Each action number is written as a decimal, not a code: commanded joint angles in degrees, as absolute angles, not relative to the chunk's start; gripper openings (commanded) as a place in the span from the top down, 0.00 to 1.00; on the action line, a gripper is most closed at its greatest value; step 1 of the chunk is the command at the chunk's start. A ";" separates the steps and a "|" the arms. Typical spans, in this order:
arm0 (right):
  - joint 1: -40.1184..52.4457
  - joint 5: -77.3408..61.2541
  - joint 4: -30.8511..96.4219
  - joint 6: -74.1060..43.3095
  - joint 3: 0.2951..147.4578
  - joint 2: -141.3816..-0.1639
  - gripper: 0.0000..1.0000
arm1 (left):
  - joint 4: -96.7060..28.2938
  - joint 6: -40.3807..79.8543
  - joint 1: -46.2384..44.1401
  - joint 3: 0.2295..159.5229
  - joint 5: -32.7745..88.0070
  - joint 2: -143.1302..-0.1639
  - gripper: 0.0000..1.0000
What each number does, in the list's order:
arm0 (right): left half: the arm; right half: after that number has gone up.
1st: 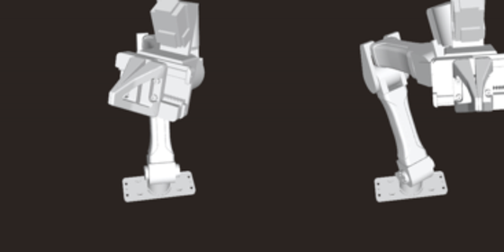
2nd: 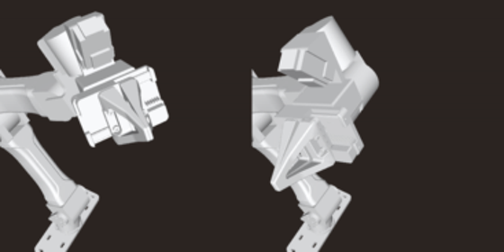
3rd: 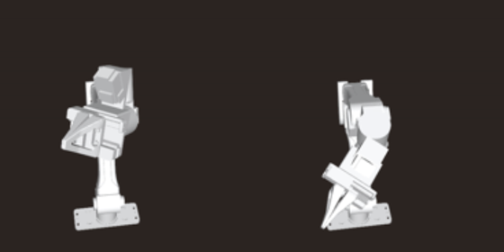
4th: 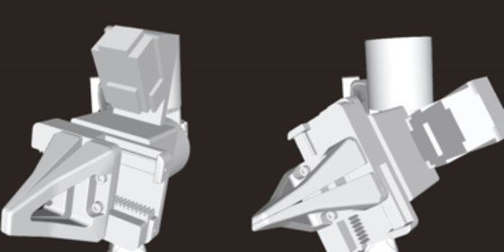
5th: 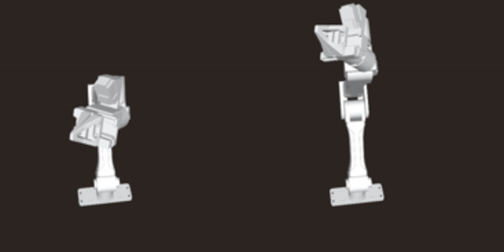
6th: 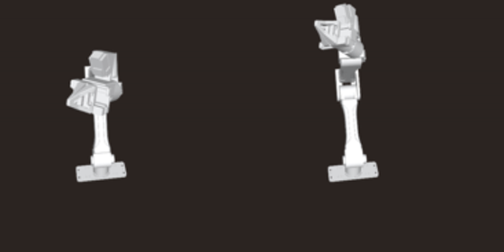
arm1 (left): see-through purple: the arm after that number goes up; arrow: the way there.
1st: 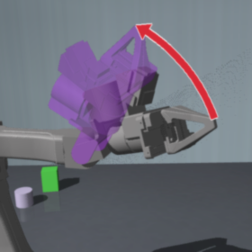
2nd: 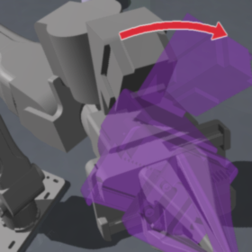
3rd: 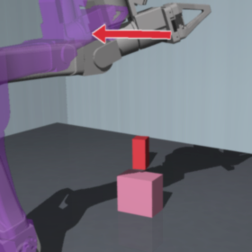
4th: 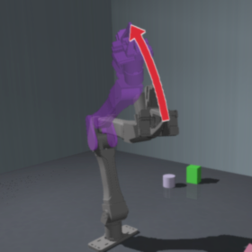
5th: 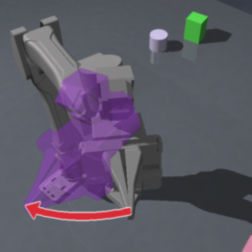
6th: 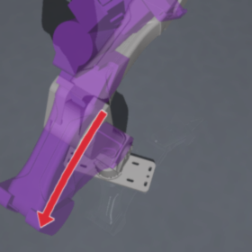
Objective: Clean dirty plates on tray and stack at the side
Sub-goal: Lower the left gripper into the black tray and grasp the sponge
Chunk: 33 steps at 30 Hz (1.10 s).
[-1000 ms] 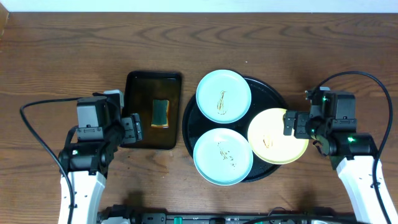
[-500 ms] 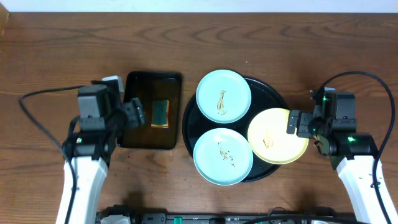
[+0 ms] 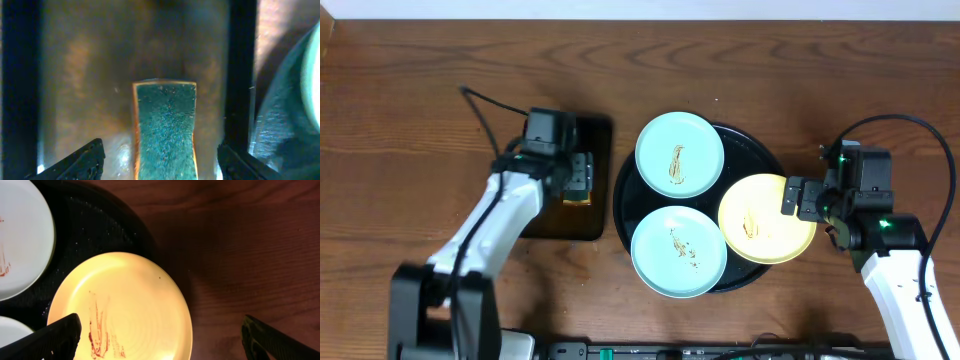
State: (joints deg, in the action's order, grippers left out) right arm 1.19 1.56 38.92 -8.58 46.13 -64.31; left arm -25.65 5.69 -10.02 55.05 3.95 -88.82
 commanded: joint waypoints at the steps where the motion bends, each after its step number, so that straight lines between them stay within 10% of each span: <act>1: 0.71 2.31 38.79 -9.39 47.33 -64.42 0.01 | -24.69 4.99 -11.14 56.23 1.89 -93.80 0.29; 23: 0.71 2.31 38.85 -9.39 47.33 -64.42 0.01 | -23.03 5.02 -11.33 54.85 1.91 -99.96 0.90; 33: 0.71 2.33 39.05 -9.39 47.24 -64.42 0.01 | -23.27 5.30 -11.33 54.22 1.96 -102.61 0.92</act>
